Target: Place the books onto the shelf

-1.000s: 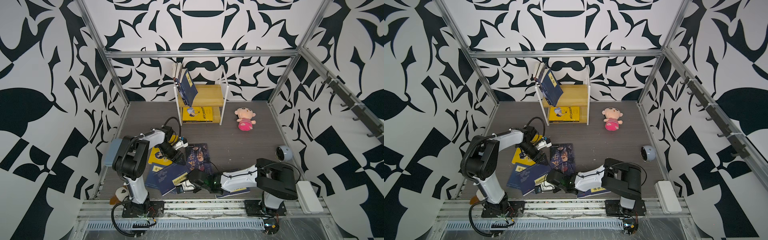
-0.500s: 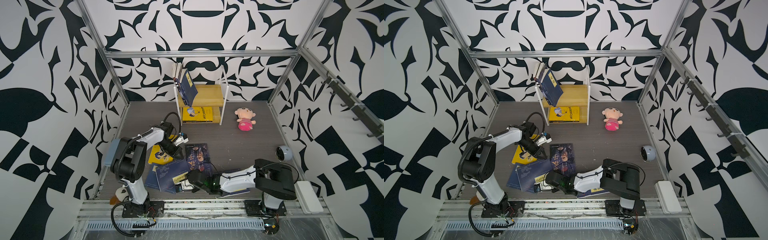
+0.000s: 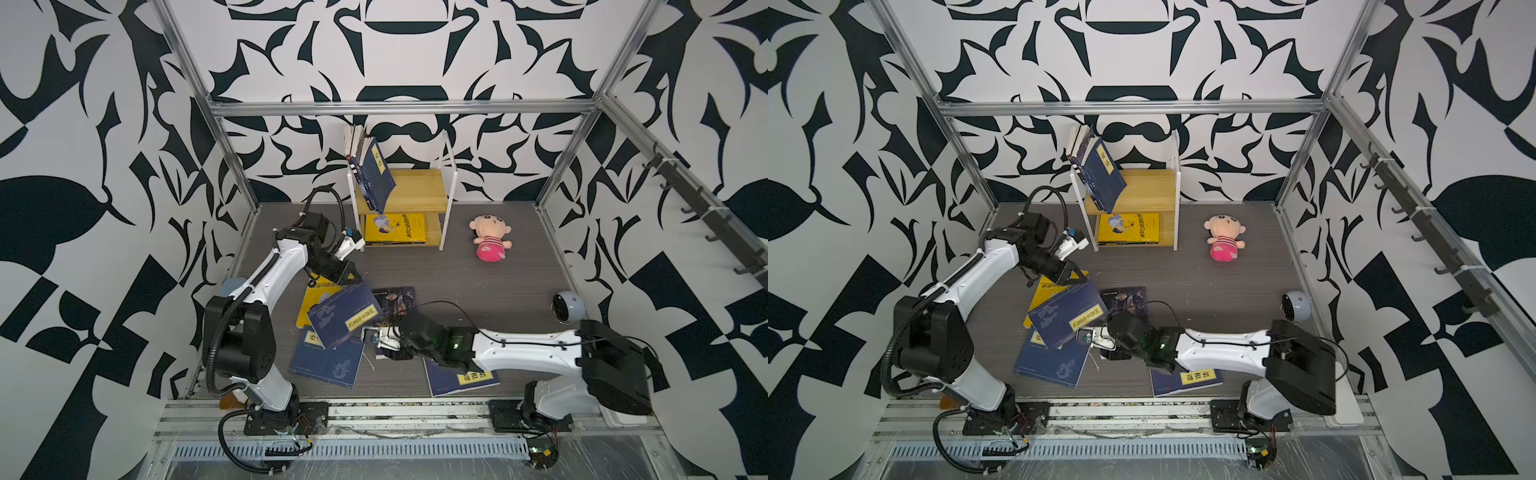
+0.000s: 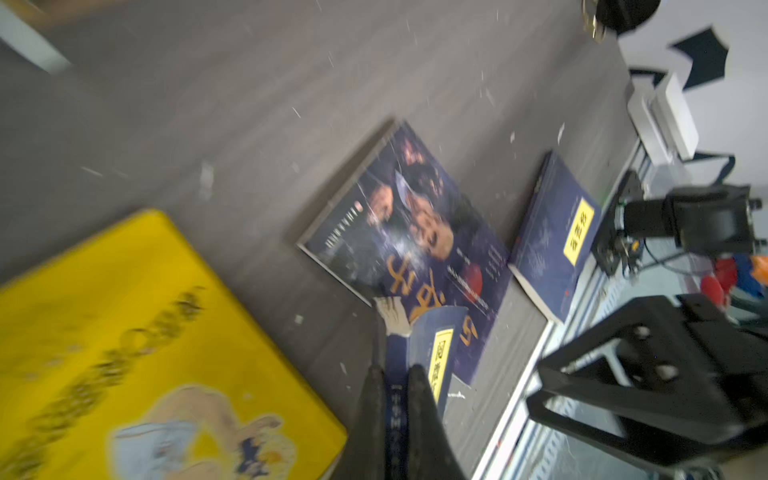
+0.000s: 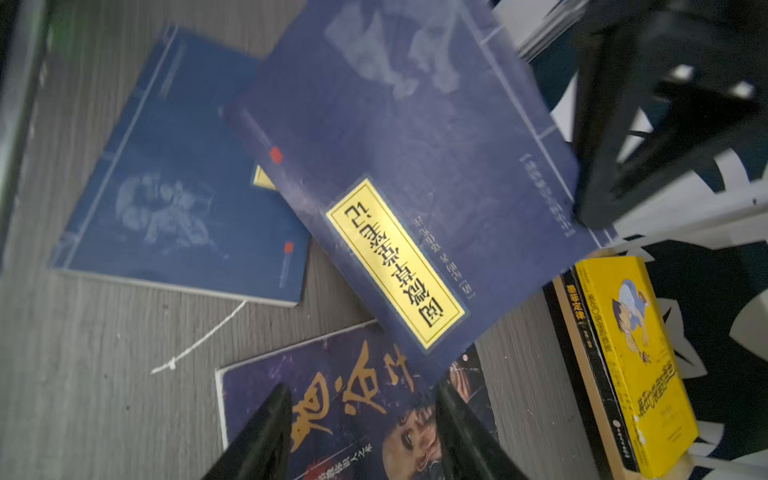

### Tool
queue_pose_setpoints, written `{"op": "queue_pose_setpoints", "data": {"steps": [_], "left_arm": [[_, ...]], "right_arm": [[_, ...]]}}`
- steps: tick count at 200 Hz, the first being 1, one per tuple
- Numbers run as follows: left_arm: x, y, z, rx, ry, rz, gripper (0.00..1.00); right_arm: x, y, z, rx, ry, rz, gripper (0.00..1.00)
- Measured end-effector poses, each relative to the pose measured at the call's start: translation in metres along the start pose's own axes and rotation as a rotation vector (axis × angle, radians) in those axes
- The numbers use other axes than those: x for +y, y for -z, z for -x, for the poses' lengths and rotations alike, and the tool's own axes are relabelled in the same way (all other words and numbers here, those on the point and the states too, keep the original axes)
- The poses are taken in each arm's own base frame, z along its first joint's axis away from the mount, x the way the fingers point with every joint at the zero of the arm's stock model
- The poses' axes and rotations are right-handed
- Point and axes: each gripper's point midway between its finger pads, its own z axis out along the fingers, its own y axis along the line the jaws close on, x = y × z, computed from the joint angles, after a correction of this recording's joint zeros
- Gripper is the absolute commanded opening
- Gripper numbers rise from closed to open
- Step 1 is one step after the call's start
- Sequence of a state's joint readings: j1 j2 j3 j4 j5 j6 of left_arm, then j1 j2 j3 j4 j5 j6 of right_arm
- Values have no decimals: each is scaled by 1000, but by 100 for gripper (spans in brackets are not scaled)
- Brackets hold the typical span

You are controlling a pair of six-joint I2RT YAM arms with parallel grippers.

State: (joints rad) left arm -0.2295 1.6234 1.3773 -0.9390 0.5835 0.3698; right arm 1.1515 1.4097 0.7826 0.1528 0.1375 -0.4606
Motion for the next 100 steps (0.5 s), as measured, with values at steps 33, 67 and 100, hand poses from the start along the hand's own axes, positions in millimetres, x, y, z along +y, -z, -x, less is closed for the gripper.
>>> {"op": "queue_pose_setpoints", "data": {"steps": [33, 67, 100], "left_arm": [[-8, 26, 35, -122, -73, 39, 0], [-26, 60, 77, -268, -116, 42, 0], [-44, 91, 117, -416, -91, -26, 0]], "right_arm": [[-37, 20, 11, -67, -181, -28, 58], [-76, 25, 15, -123, -449, -89, 60], [-111, 32, 26, -241, -669, -140, 64]]}}
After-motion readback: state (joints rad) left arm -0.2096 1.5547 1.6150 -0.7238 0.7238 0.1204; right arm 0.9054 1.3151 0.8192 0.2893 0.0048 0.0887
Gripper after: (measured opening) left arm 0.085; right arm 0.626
